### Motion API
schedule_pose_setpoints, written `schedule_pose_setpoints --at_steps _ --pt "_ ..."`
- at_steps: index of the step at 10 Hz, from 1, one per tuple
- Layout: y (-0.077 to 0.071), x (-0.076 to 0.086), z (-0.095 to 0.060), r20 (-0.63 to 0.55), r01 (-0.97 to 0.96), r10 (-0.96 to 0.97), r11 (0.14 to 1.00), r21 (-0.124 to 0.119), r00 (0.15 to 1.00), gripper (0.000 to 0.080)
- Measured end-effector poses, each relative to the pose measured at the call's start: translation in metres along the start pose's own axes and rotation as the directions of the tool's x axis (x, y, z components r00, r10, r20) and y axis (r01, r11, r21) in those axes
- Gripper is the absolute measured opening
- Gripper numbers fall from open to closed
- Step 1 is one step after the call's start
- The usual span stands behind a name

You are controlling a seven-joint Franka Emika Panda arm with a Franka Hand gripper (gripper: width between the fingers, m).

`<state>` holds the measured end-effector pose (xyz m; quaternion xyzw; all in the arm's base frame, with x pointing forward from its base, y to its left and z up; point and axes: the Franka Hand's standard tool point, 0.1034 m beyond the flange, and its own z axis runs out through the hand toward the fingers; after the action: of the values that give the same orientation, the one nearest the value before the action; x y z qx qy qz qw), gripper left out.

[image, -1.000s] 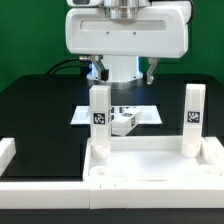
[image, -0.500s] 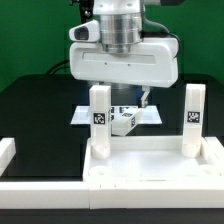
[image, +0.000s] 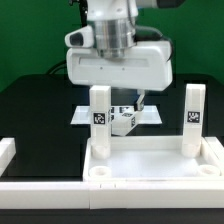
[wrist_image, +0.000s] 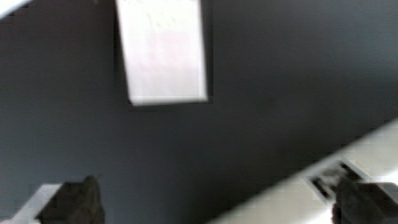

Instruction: Assemble desk

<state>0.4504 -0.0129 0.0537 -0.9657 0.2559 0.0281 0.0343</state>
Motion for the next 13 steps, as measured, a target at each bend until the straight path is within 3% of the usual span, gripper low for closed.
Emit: schedule_pose_setpoints --at_steps 1,3,7,9,10,11,12,13 --pt "0.005 -0.004 0.008 0.018 -0.007 0.007 1.000 0.006 1.000 0.0649" --pt "0.009 -0.017 0.030 0.056 -0.026 0.027 1.000 -0.007 0.998 0.0649" --pt "0.003 -0.027 0.046 0.069 -0.022 0.024 0.999 -0.027 0.997 0.0649" --pt "0.004 -0.026 0.046 0.068 -0.024 0.026 0.999 -0.027 0.997 0.0396" --pt "0.004 -0.026 0.046 0.068 -0.024 0.026 0.999 -0.027 0.997 0.0396" --pt "0.004 -0.026 0.046 0.068 -0.024 0.026 0.999 -0.027 0.997 0.0285" --pt "0.004 -0.026 0.045 0.073 -0.020 0.021 0.999 -0.026 0.997 0.0285" --pt "0.007 -0.022 0.032 0.106 0.000 0.001 1.000 -0.008 0.994 0.0285"
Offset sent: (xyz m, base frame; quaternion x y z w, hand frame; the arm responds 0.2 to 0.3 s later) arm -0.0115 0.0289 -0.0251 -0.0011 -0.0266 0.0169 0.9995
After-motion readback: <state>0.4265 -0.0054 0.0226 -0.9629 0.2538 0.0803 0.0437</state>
